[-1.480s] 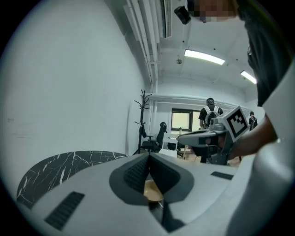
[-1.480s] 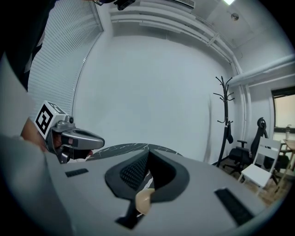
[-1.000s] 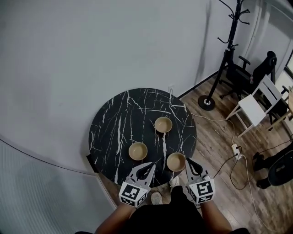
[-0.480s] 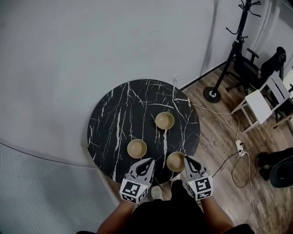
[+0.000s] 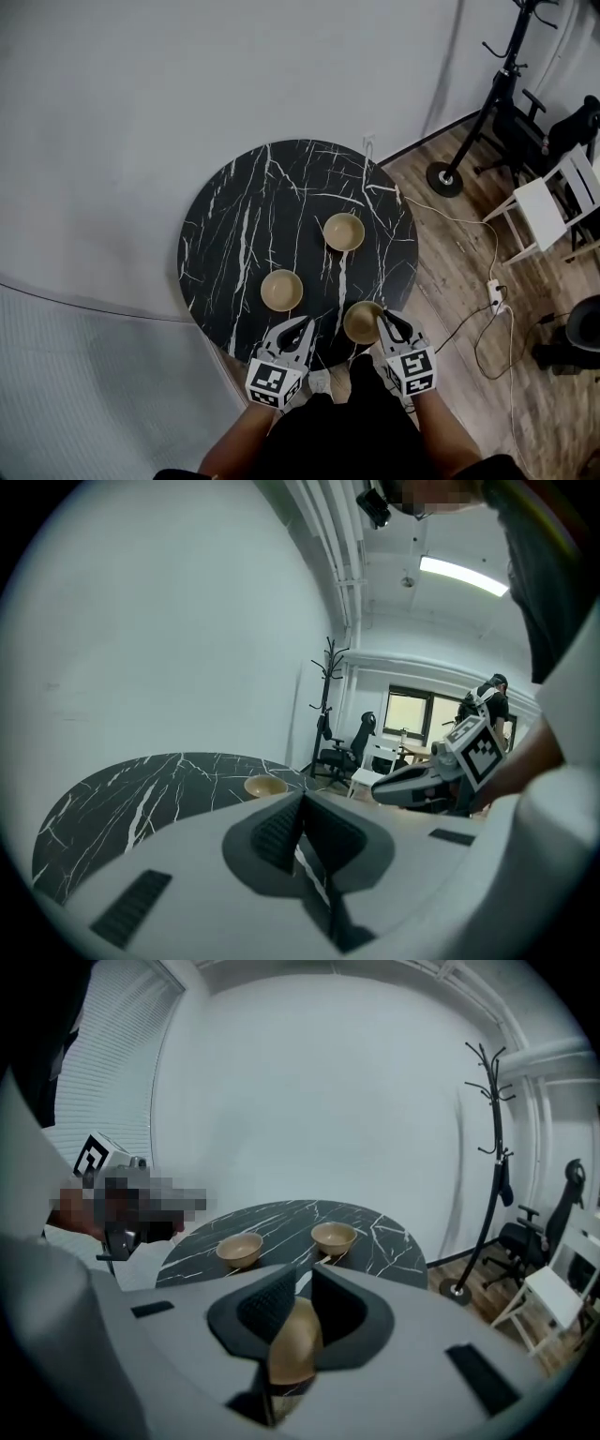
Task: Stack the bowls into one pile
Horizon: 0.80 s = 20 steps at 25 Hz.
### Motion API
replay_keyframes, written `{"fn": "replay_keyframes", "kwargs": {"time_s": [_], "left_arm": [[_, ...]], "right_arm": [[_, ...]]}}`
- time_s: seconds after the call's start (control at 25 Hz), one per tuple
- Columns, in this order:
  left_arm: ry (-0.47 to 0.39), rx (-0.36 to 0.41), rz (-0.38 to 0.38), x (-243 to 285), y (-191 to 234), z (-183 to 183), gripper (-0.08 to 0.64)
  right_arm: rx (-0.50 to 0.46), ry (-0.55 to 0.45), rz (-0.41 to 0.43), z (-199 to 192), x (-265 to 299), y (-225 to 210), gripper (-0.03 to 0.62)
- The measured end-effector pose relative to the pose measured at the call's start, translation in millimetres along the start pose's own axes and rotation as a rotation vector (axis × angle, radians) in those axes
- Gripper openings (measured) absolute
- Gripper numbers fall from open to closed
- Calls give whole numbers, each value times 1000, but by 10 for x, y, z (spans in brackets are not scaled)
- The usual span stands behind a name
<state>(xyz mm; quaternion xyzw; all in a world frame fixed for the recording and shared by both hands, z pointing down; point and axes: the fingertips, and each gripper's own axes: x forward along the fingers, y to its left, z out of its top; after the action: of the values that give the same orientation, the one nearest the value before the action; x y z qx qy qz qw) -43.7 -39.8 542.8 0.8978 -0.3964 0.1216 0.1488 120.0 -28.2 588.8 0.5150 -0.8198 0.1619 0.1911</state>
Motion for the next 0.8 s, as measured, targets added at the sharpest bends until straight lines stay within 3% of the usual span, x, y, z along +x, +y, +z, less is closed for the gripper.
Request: {"fn": "replay_keyframes", "kwargs": {"time_s": [0.04, 0.24, 0.8], "left_arm": [[1, -3, 6, -4, 11, -12, 12], [12, -21, 30, -49, 38, -94, 12], [50, -43, 85, -167, 133, -231, 12]], "right_arm": [[5, 18, 14, -58, 35, 6, 85], [23, 110, 25, -345, 161, -45, 152], [60, 304, 34, -926, 547, -199, 161]]}}
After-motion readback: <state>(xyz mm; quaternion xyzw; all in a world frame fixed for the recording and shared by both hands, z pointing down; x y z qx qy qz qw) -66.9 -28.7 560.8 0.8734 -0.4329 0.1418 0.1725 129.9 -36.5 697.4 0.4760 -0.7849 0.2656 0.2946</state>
